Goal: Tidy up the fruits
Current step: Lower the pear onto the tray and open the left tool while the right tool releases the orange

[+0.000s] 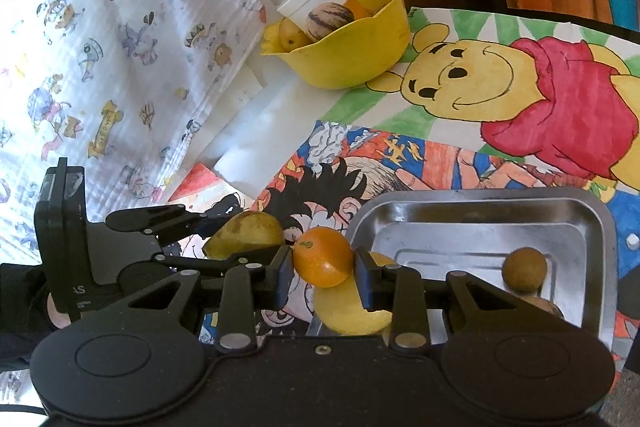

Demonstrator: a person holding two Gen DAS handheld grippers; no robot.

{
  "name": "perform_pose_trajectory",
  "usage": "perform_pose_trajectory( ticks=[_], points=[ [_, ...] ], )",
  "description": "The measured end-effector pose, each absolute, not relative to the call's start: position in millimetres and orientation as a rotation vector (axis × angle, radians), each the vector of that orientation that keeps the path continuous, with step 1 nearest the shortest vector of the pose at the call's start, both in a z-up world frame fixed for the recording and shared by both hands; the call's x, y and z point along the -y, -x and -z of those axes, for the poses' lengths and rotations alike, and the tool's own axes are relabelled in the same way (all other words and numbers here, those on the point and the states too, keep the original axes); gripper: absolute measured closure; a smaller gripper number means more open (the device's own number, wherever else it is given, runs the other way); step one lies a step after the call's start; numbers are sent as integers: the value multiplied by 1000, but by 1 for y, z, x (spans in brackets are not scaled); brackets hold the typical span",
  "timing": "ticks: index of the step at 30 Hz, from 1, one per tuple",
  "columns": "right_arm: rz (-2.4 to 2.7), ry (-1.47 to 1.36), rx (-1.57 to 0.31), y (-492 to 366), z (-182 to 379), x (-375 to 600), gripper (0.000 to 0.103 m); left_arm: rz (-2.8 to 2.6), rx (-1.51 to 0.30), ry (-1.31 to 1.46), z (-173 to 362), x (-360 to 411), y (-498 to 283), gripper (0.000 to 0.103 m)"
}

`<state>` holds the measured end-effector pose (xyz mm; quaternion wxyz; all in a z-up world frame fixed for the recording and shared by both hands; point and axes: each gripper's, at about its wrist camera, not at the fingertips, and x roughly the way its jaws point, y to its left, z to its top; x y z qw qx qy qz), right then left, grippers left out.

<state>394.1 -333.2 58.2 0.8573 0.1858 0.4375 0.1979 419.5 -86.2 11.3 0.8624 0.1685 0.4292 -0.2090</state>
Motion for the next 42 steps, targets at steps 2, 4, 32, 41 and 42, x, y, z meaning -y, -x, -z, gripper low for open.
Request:
perform_pose_trajectory(
  ticks=[2, 4, 32, 41, 42],
  points=[
    [-409, -394, -916, -390, -59, 338, 68, 448, -902, -328, -14, 88, -417, 45],
    [-399, -400, -910, -385, -60, 343, 68, 462, -894, -313, -18, 94, -414, 45],
    [-236, -509, -935, -292, -33, 397, 68, 606, -846, -291, -36, 190, -425, 45],
    [-228, -520, -954, -275, -24, 399, 68, 663, -834, -350, -31, 220, -414, 45],
    [-227, -525, -956, -273, -23, 399, 68, 667, -833, -353, -31, 222, -413, 45]
  ],
)
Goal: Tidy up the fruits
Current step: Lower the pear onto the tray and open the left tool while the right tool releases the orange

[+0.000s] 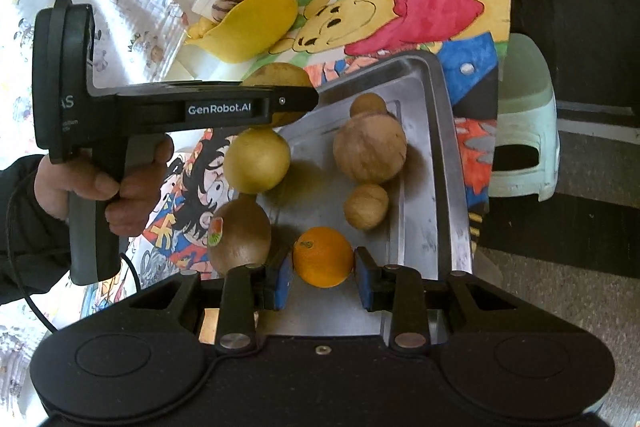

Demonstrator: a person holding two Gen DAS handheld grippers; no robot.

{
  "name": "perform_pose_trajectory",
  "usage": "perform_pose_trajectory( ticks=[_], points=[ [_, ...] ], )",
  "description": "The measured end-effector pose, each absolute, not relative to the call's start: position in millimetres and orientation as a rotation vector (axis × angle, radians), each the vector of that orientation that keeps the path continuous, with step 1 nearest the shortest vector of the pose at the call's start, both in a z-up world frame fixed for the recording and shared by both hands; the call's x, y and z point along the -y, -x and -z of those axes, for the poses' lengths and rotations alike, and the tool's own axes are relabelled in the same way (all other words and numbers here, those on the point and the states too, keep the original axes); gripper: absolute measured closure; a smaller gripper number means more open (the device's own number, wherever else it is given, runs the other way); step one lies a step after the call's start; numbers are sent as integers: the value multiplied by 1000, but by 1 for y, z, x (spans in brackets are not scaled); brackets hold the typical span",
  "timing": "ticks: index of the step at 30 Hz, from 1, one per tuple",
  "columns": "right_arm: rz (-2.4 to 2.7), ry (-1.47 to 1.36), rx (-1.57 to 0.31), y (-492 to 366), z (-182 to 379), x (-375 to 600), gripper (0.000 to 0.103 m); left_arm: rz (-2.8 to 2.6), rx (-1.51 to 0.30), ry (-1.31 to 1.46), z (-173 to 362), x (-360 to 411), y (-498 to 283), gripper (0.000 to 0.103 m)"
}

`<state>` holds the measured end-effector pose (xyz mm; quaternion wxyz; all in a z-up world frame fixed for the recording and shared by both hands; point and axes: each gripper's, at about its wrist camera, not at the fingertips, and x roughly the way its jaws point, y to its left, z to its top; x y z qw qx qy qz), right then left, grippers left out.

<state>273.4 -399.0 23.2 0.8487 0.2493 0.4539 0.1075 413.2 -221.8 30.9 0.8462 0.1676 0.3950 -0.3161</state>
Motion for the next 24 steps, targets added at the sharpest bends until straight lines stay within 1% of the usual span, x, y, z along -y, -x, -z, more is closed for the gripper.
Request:
perform_pose_trajectory(
  ticks=[12, 24],
  points=[
    [-206, -552, -957, -265, -15, 399, 68, 696, -859, -390, -17, 230, -396, 46],
    [-171, -465, -928, -261, -18, 389, 68, 702, -852, -401, -15, 232, -386, 46]
  ],
)
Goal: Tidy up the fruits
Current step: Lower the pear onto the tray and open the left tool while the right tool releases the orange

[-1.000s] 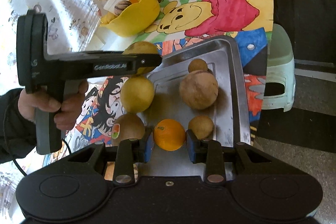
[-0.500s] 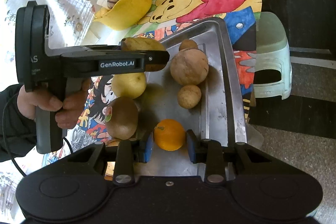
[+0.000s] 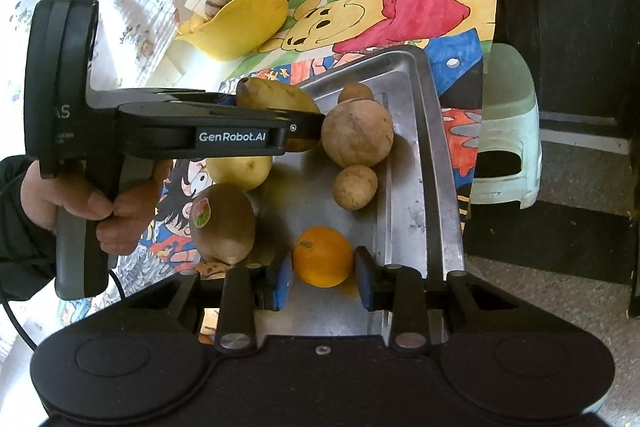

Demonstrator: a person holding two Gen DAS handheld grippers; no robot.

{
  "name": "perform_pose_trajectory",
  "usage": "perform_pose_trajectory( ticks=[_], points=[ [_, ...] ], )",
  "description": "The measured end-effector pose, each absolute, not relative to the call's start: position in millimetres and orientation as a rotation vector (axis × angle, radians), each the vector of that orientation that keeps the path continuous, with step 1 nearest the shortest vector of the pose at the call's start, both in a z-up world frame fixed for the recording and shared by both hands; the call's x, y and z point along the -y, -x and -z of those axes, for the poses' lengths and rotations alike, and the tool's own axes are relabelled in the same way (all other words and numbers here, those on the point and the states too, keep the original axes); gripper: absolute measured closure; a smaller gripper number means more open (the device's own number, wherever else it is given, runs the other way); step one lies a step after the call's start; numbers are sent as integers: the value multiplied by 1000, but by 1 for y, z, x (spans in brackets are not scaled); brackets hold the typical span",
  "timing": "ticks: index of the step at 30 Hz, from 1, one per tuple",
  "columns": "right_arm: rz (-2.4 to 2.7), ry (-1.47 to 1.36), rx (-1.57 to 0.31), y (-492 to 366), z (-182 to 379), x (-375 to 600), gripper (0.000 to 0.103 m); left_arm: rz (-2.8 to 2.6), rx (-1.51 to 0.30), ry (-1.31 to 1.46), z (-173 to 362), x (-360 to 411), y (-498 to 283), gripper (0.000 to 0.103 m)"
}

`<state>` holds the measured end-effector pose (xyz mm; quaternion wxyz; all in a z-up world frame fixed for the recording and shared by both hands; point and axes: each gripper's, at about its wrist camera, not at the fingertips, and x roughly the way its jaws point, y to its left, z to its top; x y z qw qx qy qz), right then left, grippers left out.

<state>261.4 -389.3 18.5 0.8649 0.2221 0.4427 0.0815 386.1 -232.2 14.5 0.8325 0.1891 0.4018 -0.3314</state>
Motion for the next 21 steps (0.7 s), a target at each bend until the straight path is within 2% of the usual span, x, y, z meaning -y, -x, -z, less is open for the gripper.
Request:
perform_pose_trajectory(
  ticks=[21],
  points=[
    [-145, -443, -907, -254, -20, 385, 64, 674, -837, -396, -17, 225, -371, 45]
  ],
)
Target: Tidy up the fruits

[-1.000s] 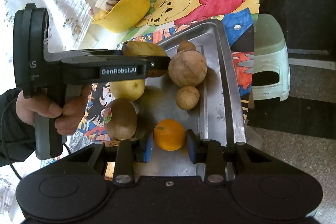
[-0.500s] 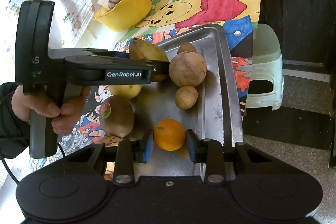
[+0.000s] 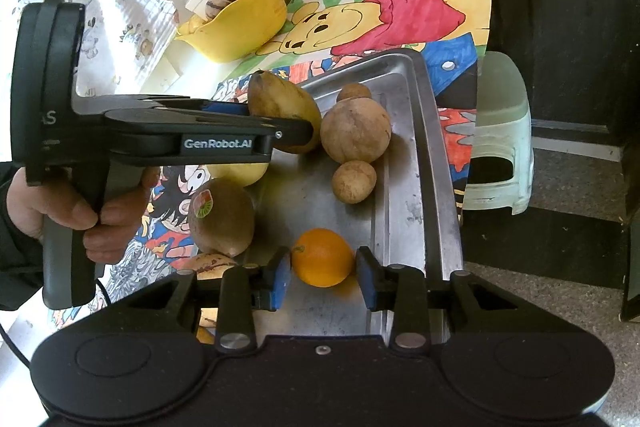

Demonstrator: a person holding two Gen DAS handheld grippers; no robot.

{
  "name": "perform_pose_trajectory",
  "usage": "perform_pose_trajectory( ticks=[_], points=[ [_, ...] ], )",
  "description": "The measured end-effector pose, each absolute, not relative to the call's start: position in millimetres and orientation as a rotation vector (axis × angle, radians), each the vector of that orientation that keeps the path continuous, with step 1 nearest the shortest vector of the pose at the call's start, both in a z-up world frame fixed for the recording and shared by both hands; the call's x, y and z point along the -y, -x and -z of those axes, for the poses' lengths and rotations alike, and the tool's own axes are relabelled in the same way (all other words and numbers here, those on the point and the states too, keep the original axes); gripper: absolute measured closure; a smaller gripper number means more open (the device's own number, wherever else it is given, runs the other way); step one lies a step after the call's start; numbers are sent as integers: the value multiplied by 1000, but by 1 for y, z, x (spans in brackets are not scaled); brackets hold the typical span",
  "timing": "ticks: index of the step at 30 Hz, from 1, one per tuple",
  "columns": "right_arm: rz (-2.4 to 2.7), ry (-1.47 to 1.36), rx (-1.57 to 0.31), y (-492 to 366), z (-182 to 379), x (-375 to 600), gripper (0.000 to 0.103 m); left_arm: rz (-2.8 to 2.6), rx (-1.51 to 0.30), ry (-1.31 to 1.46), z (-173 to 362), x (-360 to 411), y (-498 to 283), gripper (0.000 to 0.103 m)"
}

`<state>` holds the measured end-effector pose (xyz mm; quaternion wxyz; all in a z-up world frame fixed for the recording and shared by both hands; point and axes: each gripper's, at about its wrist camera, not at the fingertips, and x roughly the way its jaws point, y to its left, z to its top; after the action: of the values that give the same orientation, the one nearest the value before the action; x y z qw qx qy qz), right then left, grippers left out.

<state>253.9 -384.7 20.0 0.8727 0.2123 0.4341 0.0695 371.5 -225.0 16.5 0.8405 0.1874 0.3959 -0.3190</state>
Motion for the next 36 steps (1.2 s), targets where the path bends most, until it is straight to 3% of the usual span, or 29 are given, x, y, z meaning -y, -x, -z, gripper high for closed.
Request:
perform_pose_trajectory(
  ticks=[9, 16, 24, 30, 36],
  points=[
    [-133, -448, -897, -248, -21, 384, 58, 650, -812, -363, -26, 217, -361, 38],
    [-125, -442, -886, -243, -23, 384, 46, 629, -811, -309, -33, 211, -352, 22],
    [-120, -430, -884, -236, -24, 384, 40, 578, -840, -235, -36, 196, -344, 17],
    [-121, -419, -876, -233, -27, 382, 30, 520, -844, -184, -40, 181, -336, 5],
    [-119, -404, -869, -233, -32, 380, 22, 437, -821, -109, -47, 163, -328, 1]
  ],
)
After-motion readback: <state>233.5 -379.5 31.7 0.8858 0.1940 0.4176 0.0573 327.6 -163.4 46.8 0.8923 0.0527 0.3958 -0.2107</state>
